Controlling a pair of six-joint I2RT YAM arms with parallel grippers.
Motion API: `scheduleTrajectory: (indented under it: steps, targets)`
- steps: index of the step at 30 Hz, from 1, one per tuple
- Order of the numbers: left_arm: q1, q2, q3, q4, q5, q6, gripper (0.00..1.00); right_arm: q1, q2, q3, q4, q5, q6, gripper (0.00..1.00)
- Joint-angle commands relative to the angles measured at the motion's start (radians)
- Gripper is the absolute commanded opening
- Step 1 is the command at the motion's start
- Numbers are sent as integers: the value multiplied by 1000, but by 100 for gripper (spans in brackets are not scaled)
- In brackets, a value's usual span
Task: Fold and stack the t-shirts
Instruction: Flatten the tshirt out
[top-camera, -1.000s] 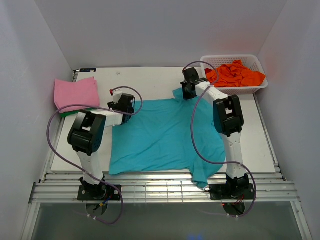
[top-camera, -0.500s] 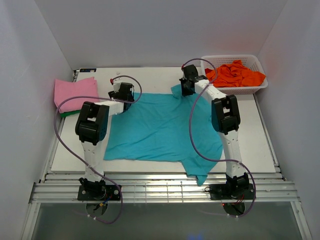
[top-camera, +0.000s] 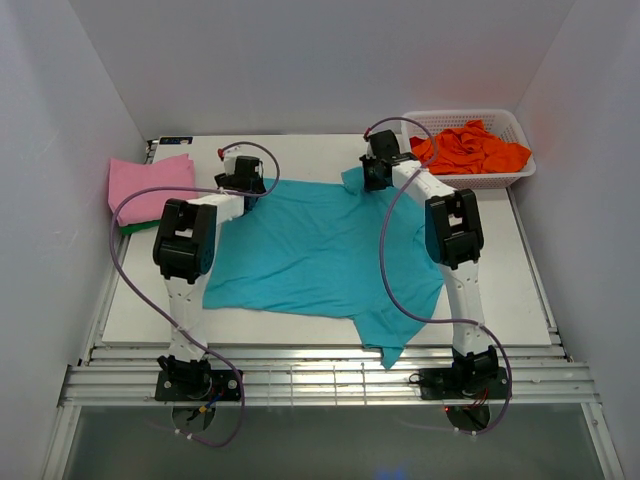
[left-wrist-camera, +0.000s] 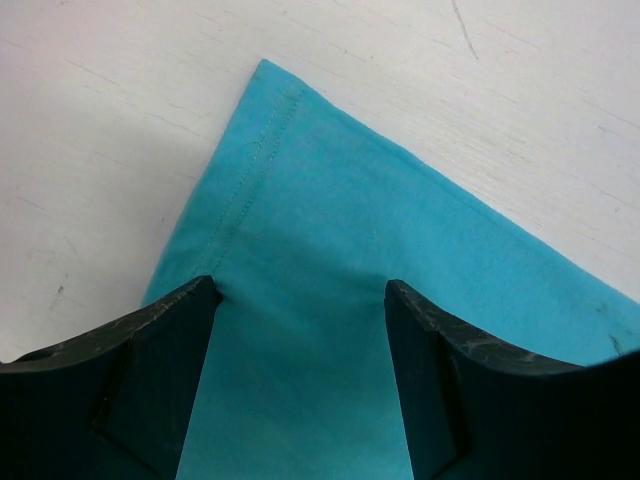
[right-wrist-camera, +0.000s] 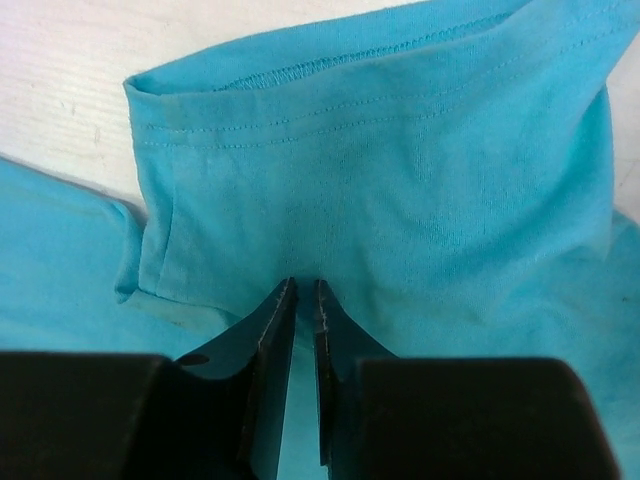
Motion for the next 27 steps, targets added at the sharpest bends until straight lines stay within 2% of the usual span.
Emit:
scheduleTrajectory:
  steps: [1, 5, 10, 17, 27]
  targets:
    - [5, -50, -57, -21, 88, 8, 79, -1, -98, -62, 19, 23, -32, 20]
    - [5, -78, -36, -21, 105, 28, 80, -2, -166, -79, 15, 54, -55, 23]
    - [5, -95, 1, -40, 87, 39, 80, -13, -181, -41, -2, 82, -72, 39]
    - [5, -52, 102, -72, 44, 82, 81, -42, -88, 65, -40, 105, -74, 40]
    - [31, 52, 245, -110, 36, 133, 82, -91, 46, 194, -36, 117, -78, 49]
